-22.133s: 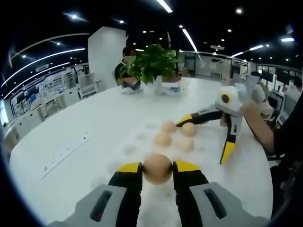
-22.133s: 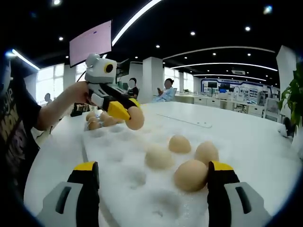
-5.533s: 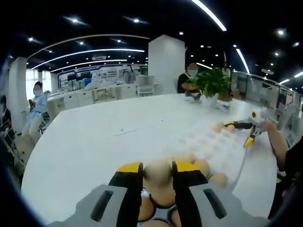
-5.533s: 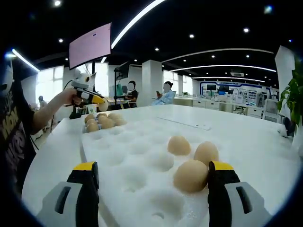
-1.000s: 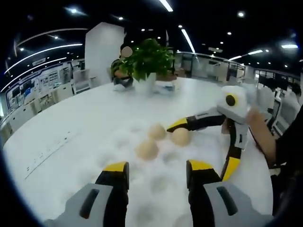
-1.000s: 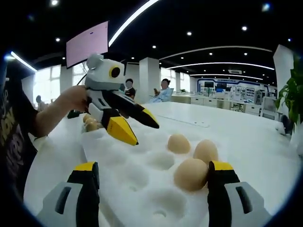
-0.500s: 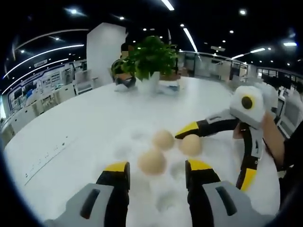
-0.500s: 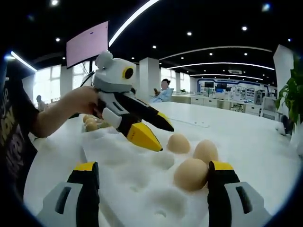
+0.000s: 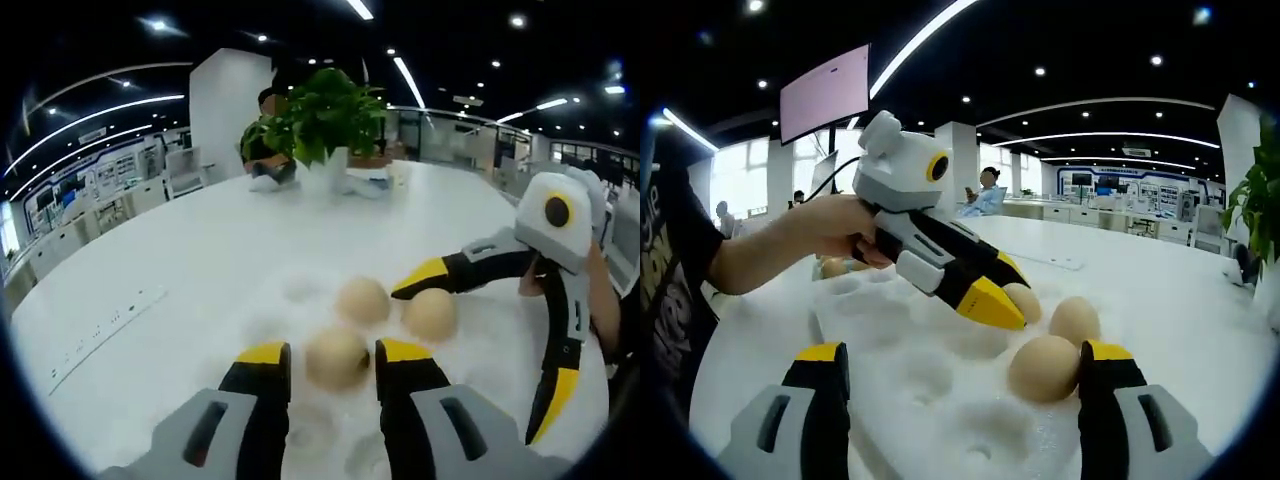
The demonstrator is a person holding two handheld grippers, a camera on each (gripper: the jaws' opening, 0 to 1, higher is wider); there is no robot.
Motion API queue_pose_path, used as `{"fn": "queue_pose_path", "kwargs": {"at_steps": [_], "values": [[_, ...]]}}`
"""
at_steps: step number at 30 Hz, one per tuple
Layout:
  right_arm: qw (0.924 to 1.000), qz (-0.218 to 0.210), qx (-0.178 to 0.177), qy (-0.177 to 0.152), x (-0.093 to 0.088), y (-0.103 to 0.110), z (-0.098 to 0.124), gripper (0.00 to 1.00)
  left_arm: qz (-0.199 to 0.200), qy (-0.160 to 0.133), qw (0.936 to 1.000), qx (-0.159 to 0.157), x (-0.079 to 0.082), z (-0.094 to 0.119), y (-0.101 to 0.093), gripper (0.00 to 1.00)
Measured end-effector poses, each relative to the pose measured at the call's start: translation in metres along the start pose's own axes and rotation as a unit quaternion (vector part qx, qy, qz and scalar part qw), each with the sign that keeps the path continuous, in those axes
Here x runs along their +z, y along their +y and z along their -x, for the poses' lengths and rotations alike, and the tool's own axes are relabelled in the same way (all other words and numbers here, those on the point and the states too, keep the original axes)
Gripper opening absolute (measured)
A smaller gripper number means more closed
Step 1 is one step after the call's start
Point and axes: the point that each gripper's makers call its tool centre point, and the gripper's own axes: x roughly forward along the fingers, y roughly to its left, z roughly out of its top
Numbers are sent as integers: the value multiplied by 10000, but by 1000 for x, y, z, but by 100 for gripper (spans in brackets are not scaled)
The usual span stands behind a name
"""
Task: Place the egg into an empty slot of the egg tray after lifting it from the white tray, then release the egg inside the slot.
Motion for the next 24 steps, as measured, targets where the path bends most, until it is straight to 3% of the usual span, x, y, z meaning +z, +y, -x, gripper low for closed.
{"fn": "queue_pose_path", "kwargs": {"at_steps": [4,15,24], "values": [[10000,-1,2,-2,0,0,0,99,-137,-11,9999,-63,0,1,-5,26],[10000,2,27,-28,1,-1,-1,99,64,-67,9999,-40,2,1,4,25],[10000,4,38,-40,1,-3,0,99,588,-261,9978,-126,8,7,7,25]]}}
